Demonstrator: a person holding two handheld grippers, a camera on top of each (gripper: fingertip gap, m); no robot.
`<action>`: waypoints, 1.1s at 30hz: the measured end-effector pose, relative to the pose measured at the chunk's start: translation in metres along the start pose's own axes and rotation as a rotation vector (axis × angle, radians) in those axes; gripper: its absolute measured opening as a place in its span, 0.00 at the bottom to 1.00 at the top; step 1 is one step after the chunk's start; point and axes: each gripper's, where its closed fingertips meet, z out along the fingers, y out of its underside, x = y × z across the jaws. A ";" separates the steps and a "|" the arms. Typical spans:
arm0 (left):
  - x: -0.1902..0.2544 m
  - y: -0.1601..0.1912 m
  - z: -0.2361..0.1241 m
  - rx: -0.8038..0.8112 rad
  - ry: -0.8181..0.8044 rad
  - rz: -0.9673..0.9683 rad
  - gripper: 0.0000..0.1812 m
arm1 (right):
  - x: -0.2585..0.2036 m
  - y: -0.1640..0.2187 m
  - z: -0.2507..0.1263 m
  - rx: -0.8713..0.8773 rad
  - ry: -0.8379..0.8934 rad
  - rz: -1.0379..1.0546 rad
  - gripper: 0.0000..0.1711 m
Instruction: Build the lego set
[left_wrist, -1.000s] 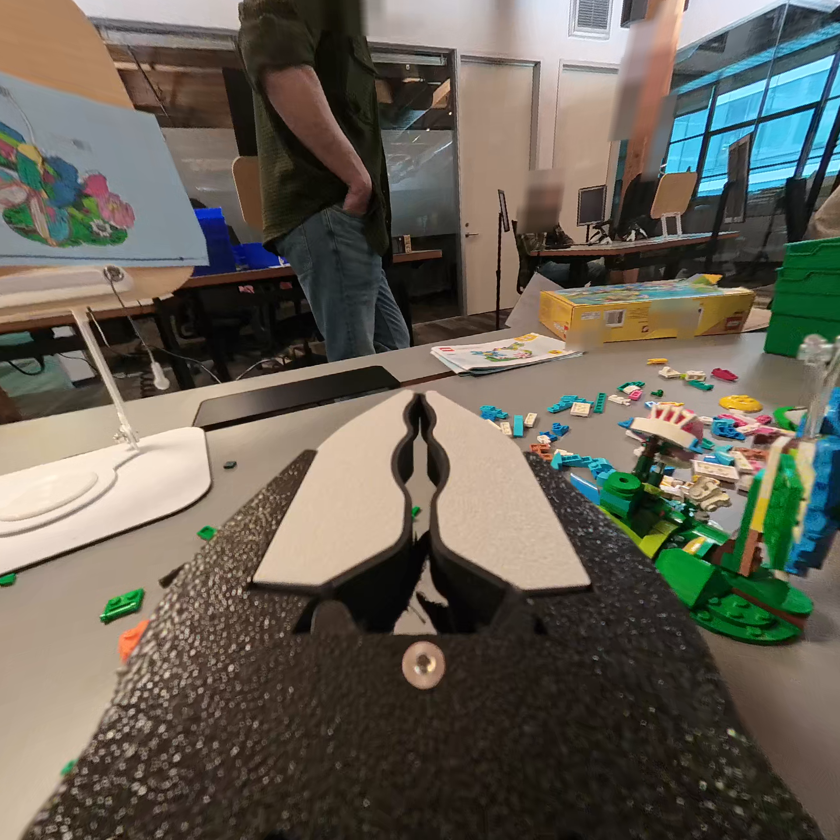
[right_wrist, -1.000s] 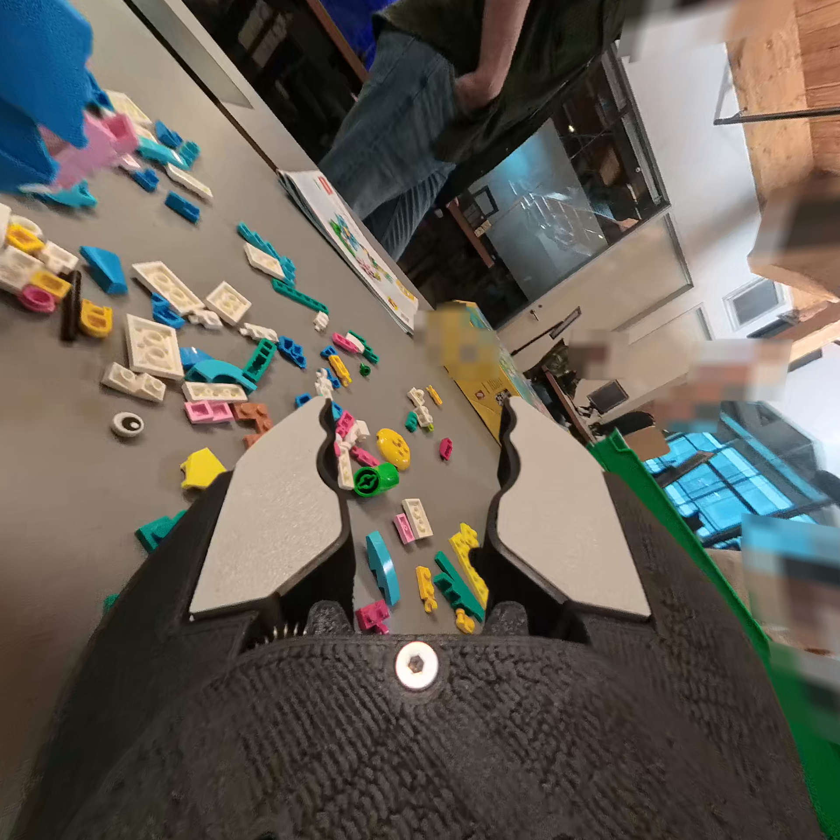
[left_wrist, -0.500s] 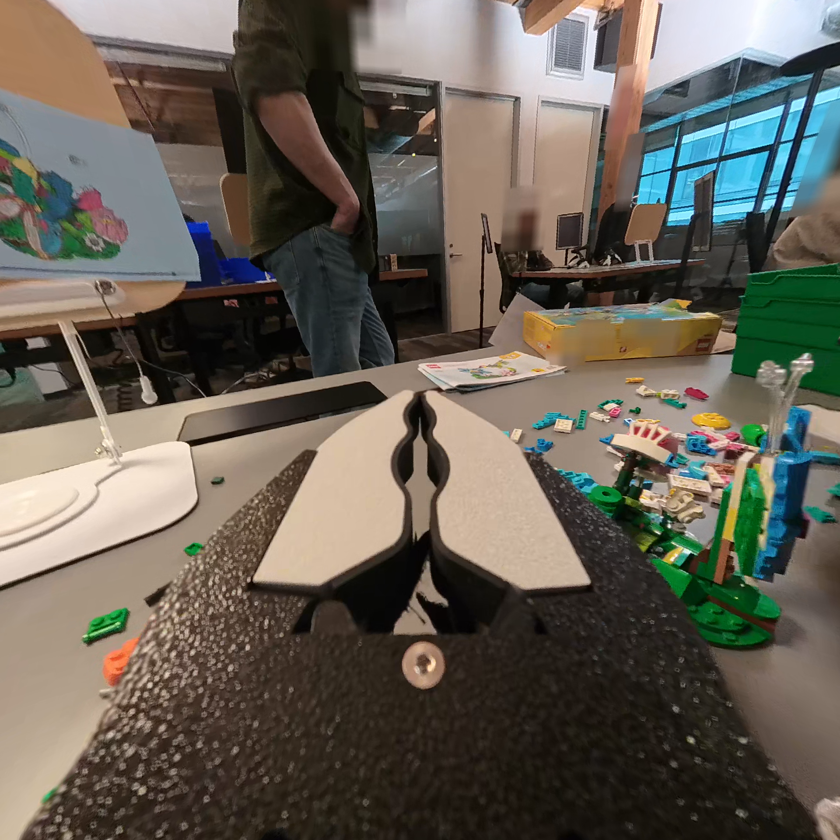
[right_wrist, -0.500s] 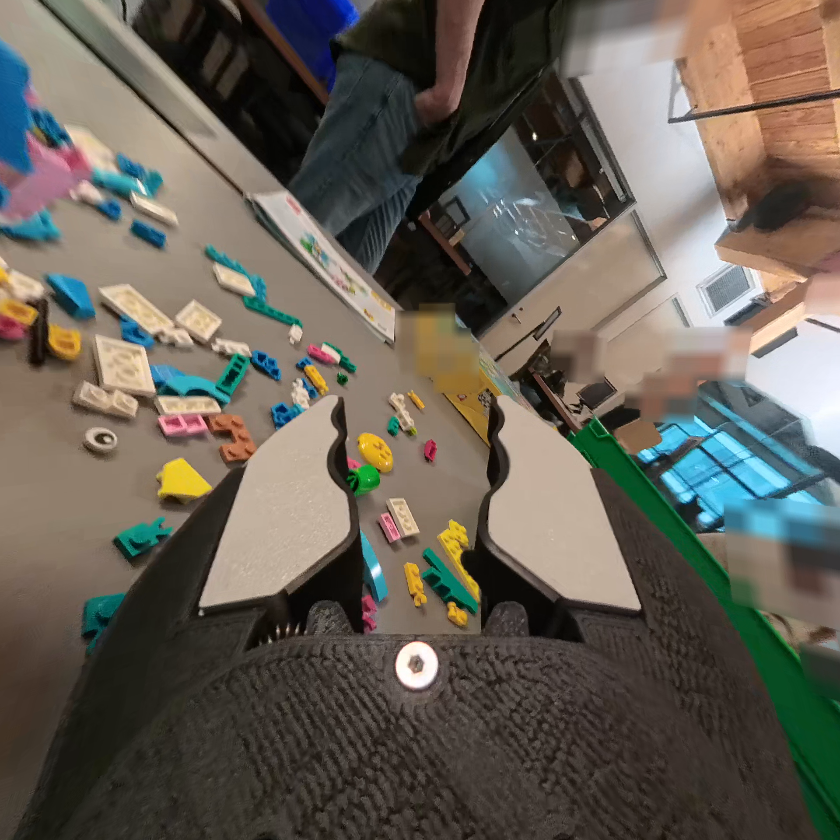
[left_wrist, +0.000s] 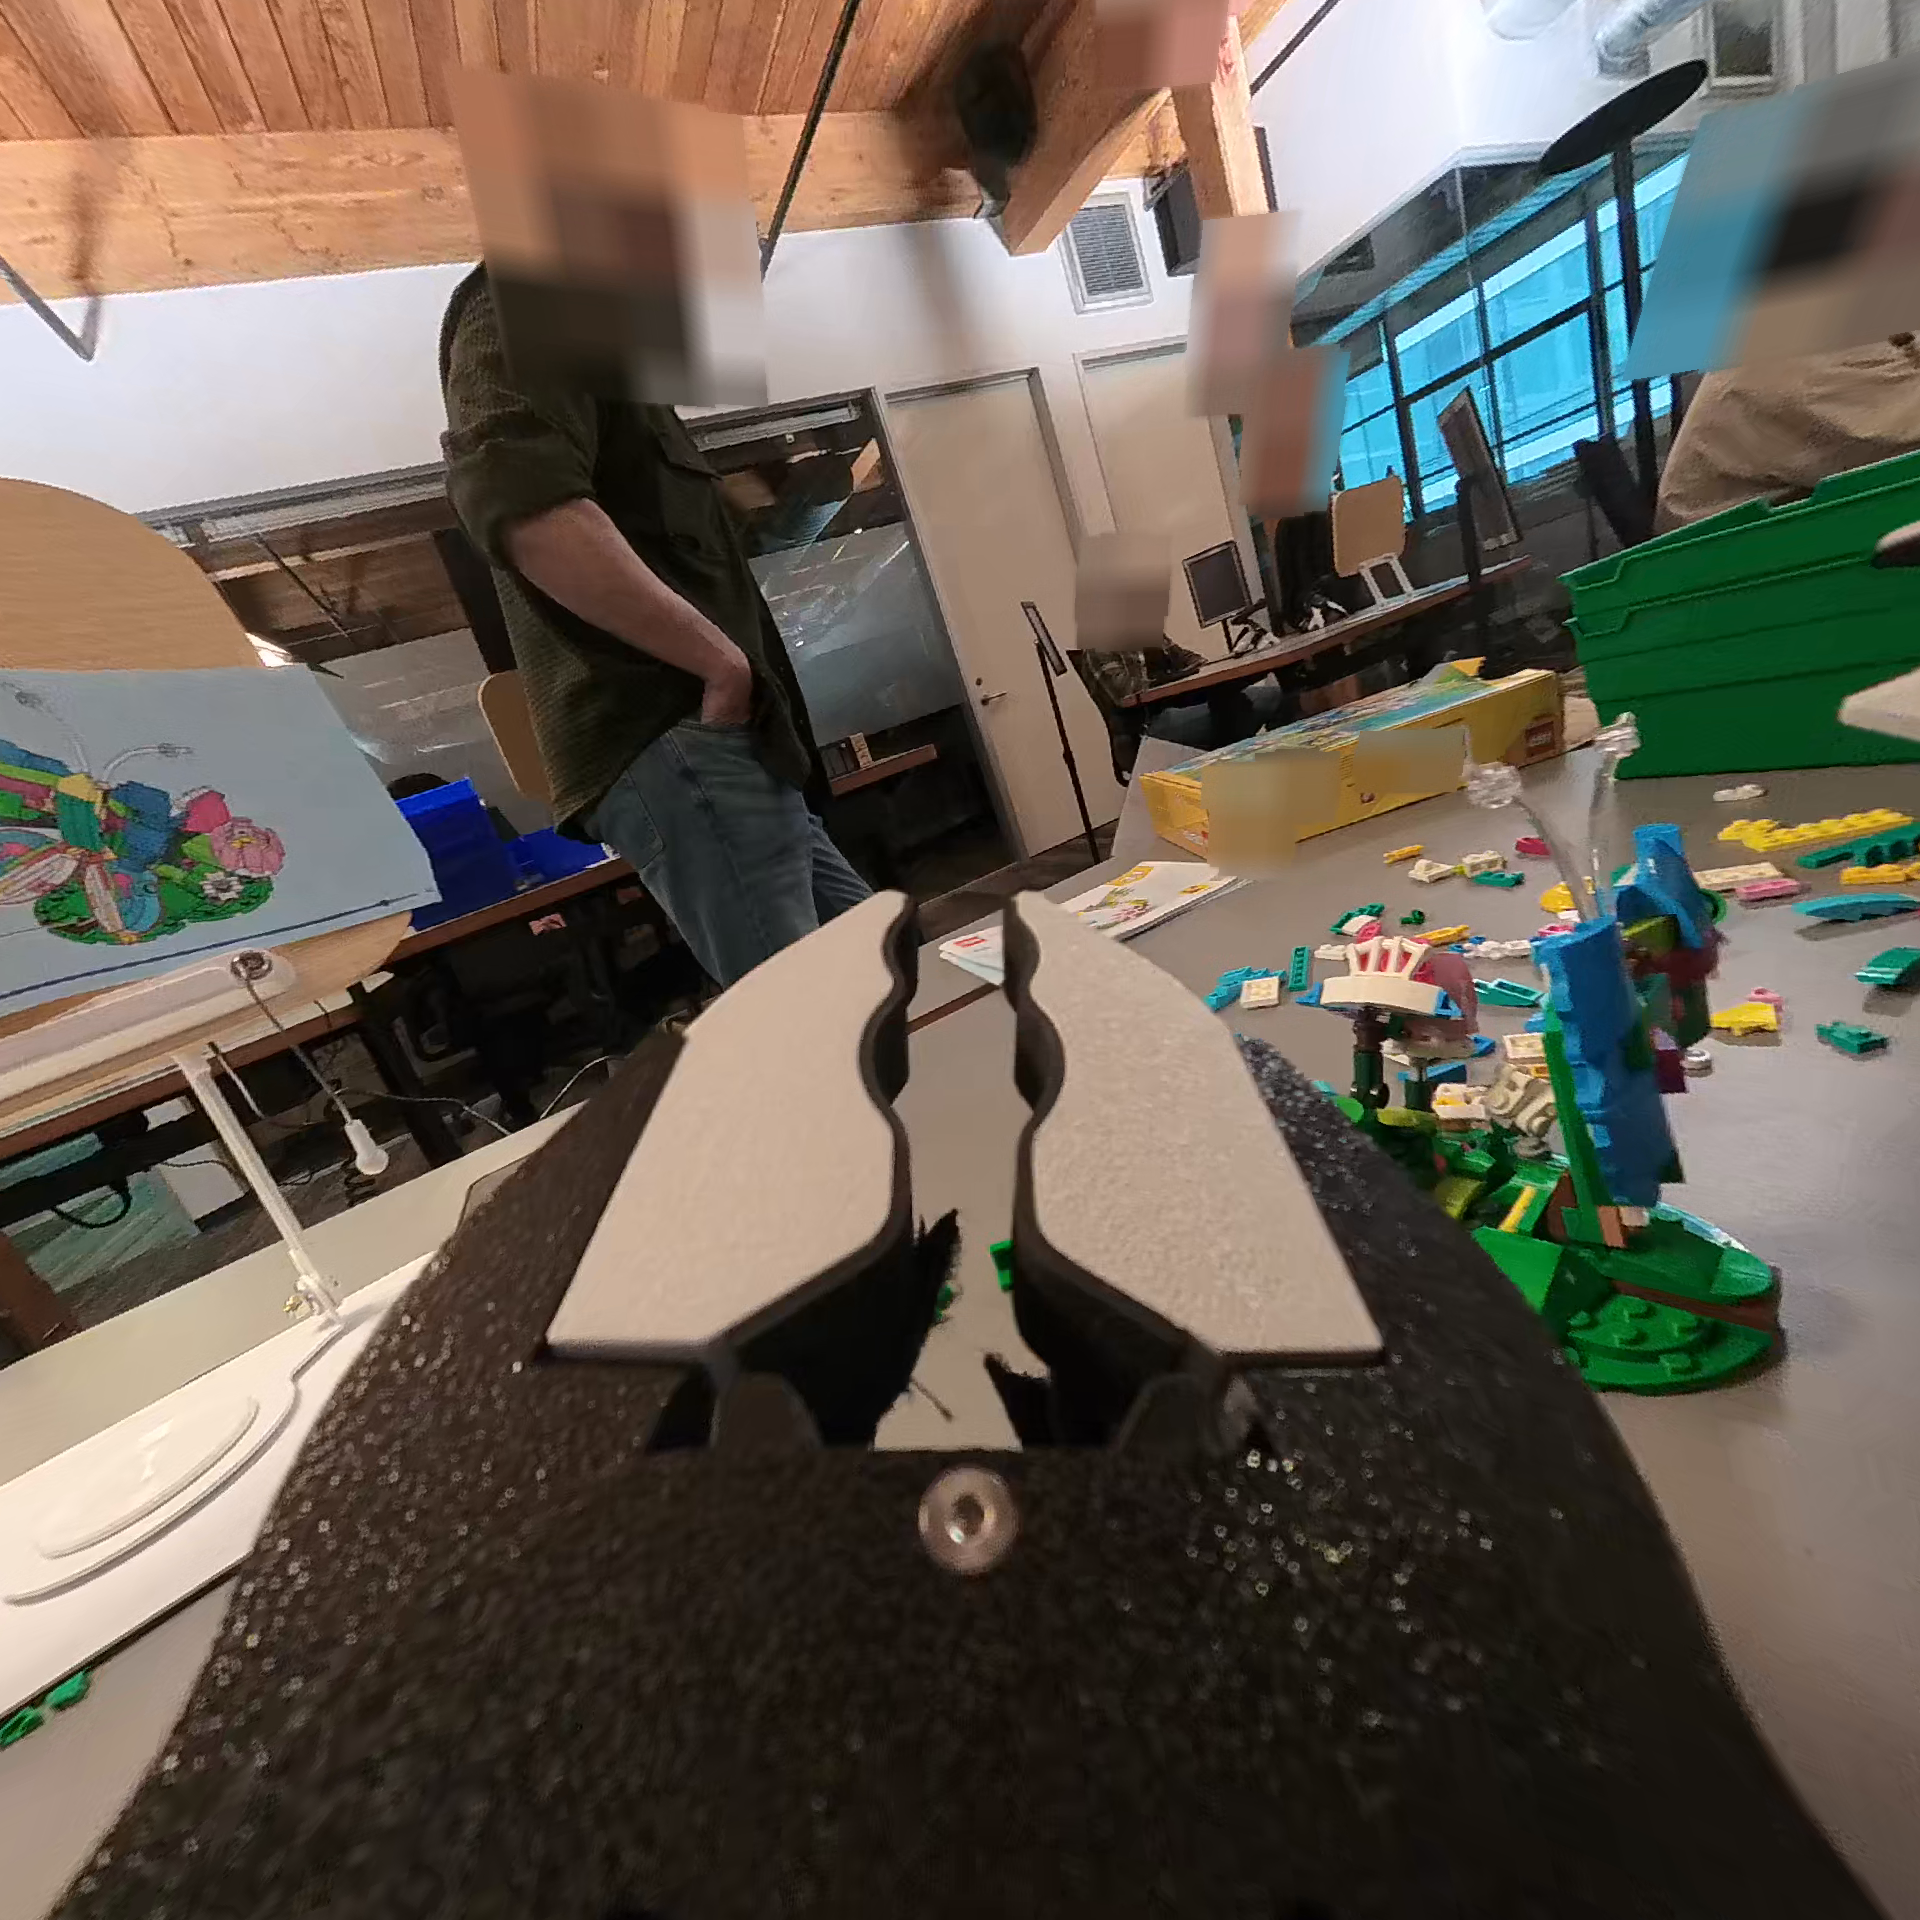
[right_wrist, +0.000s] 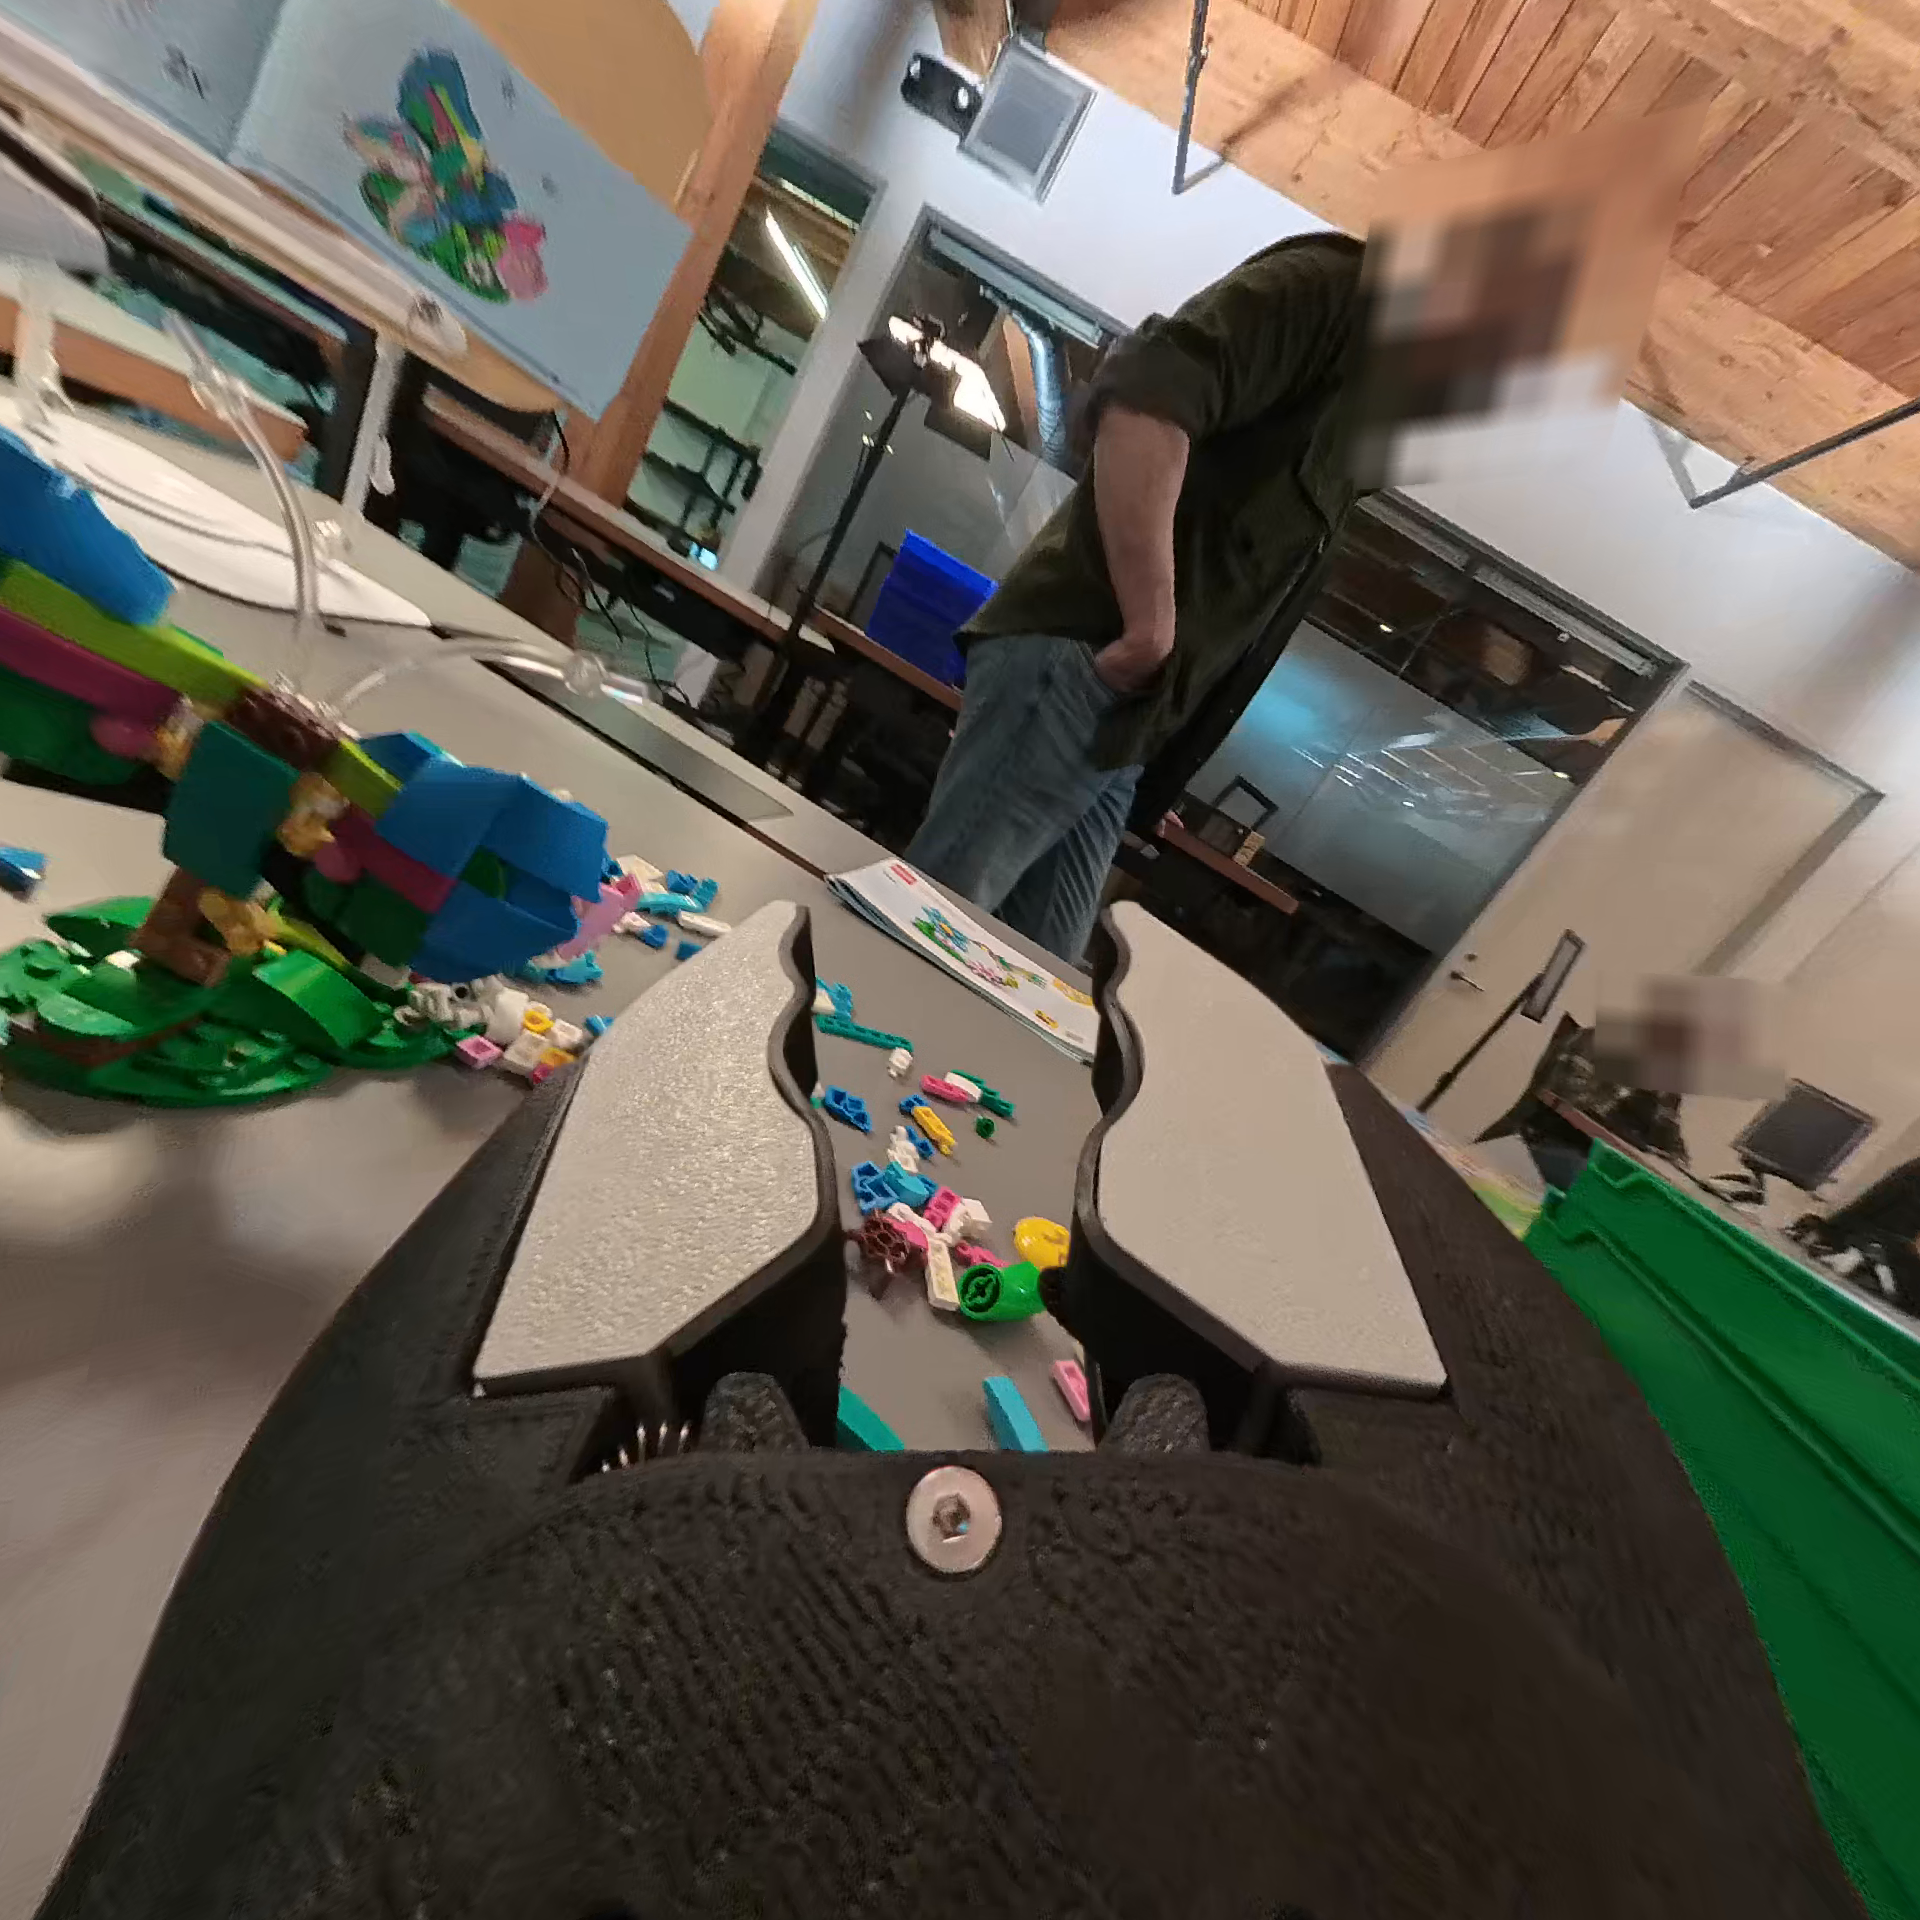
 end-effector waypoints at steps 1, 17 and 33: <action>0.000 0.000 0.001 -0.002 0.007 0.003 0.10 | -0.001 -0.003 -0.001 0.020 -0.021 0.031 0.30; 0.018 -0.010 0.001 0.031 0.051 0.042 0.13 | -0.015 -0.014 -0.006 0.087 -0.179 0.160 0.22; 0.040 -0.008 -0.003 0.011 0.117 0.287 0.13 | -0.106 0.012 -0.099 -0.391 -1.295 0.211 0.13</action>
